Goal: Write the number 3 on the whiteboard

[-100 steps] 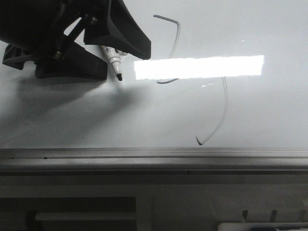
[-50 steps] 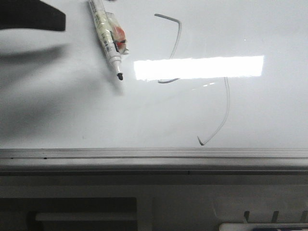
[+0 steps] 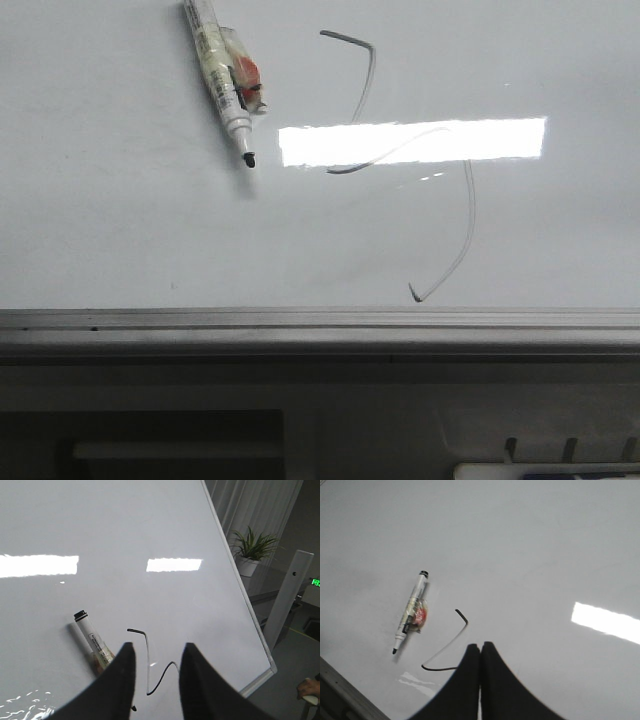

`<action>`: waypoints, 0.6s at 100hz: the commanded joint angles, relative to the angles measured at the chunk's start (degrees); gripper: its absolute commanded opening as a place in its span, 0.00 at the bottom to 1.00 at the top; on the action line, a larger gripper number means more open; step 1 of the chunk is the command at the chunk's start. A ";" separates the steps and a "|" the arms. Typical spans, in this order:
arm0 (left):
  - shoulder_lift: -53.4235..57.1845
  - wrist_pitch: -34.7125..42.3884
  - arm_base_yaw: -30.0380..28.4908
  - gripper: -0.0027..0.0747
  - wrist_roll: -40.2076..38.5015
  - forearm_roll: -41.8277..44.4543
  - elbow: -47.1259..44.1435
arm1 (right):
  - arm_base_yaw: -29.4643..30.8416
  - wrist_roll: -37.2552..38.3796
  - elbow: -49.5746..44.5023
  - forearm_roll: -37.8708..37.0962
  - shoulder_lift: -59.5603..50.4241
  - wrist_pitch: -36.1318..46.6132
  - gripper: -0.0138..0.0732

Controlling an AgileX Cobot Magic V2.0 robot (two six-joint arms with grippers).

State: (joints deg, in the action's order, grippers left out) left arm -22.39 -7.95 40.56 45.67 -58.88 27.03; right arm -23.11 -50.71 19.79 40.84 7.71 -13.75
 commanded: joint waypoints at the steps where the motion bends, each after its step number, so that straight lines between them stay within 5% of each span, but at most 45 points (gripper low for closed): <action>1: 3.22 1.55 -0.02 0.01 -0.08 1.74 -0.36 | 0.17 0.42 -2.74 1.44 -2.65 6.26 0.09; 60: 5.95 1.55 -0.02 0.01 -0.08 2.14 -3.70 | 0.17 0.42 -12.61 3.73 -4.15 5.40 0.09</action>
State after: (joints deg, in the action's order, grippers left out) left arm -16.05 -8.42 40.56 45.67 -56.20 21.83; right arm -23.11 -50.49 5.88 43.62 2.99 -12.09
